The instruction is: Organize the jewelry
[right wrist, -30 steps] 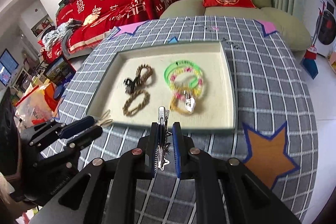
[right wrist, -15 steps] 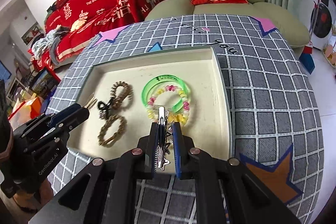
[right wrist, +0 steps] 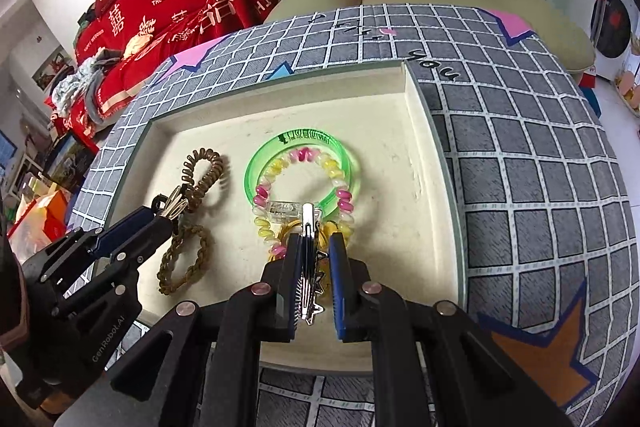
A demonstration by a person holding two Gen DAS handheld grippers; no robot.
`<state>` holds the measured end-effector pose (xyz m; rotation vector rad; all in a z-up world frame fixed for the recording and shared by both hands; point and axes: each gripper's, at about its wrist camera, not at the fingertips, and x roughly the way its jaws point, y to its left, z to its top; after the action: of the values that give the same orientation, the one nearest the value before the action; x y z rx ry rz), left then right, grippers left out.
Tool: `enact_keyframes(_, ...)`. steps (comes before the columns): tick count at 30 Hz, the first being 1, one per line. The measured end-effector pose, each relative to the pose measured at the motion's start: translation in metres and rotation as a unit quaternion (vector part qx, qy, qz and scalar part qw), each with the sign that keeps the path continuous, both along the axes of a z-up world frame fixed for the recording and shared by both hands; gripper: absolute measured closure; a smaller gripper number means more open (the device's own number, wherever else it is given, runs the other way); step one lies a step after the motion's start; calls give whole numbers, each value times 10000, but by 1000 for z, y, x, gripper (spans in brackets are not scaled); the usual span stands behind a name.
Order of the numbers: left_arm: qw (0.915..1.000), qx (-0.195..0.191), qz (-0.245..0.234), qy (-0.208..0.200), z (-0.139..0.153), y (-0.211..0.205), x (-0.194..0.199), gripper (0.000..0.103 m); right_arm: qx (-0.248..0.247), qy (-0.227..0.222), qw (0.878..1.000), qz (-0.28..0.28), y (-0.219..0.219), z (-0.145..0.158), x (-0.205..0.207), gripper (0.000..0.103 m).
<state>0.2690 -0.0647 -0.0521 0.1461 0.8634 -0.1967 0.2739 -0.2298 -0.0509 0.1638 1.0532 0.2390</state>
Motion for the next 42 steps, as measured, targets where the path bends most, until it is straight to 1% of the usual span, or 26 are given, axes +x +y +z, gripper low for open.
enact_keyframes(4,10000,12,39,27,-2,-1,-1,73,-8,-11,10000,-11,1,-1,0,87)
enact_keyframes(6,10000,38,88,25,-1,-1,0,73,-42,0,10000,-21,1,0,1,80)
enact_keyframes(7,9999,25,110,19,0,-1,-1,73,-37,-6,10000,-33,0,0,0,72)
enact_keyframes(8,9999,-12,152,5,2,1,-2,73,-14,-15,10000,-52,-1,1,0,59)
enact_keyframes(9,9998,-41,188,-7,4,2,-2,73,53,-45,10000,-71,-3,3,-2,53)
enact_keyframes(10,9998,-79,198,-17,7,3,-2,73,116,-81,9999,-77,-4,5,-3,50)
enact_keyframes(12,9998,-103,192,-41,10,3,-3,73,207,-140,9996,-93,-7,9,-5,50)
enact_keyframes(16,9998,-21,139,-139,15,1,-4,73,307,-248,9990,-189,-12,19,-9,50)
enact_keyframes(18,9998,-67,96,-169,19,0,-5,73,353,-278,9987,-235,-15,22,-10,50)
enact_keyframes(19,9998,-72,87,-184,20,0,-5,68,370,-294,9985,-266,-17,24,-11,50)
enact_keyframes(20,9997,-63,95,-197,21,-1,-5,28,390,-308,9983,-305,-19,26,-13,50)
enact_keyframes(21,9994,-60,177,-291,24,0,-7,0,411,-315,9981,-329,-20,27,-13,50)
enact_keyframes(22,9983,-56,282,-497,29,1,-11,0,450,-310,9979,-360,-23,28,-14,50)
enact_keyframes(23,9979,-49,295,-567,31,1,-13,0,491,-284,9977,-380,-25,28,-15,50)
enact_keyframes(25,9987,-101,242,-448,33,0,-11,0,544,-246,9974,-397,-27,28,-16,50)
enact_keyframes(30,9986,-65,316,-418,36,2,-13,0,532,-230,9974,-421,-28,27,-20,49)
enact_keyframes(31,9987,-58,330,-389,35,3,-14,0,515,-220,9976,-412,-28,27,-21,47)
enact_keyframes(32,9987,-40,345,-362,35,4,-16,0,504,-210,9977,-402,-27,27,-22,41)
enact_keyframes(34,9988,-13,384,-319,34,5,-21,0,509,-174,9979,-356,-25,26,-25,33)
enact_keyframes(38,9986,-12,470,-222,34,9,-32,0,392,-84,9989,-228,-19,25,-33,32)
enact_keyframes(39,9986,-21,497,-198,34,10,-37,0,336,-83,9992,-187,-16,25,-37,30)
enact_keyframes(40,9985,-23,523,-179,34,11,-42,0,306,-84,9994,-153,-14,25,-40,24)
enact_keyframes(41,9984,-13,546,-169,34,12,-46,0,282,-89,9995,-122,-13,25,-44,22)
enact_keyframes(42,9983,-2,567,-164,33,14,-49,0,257,-100,9996,-97,-11,25,-49,22)
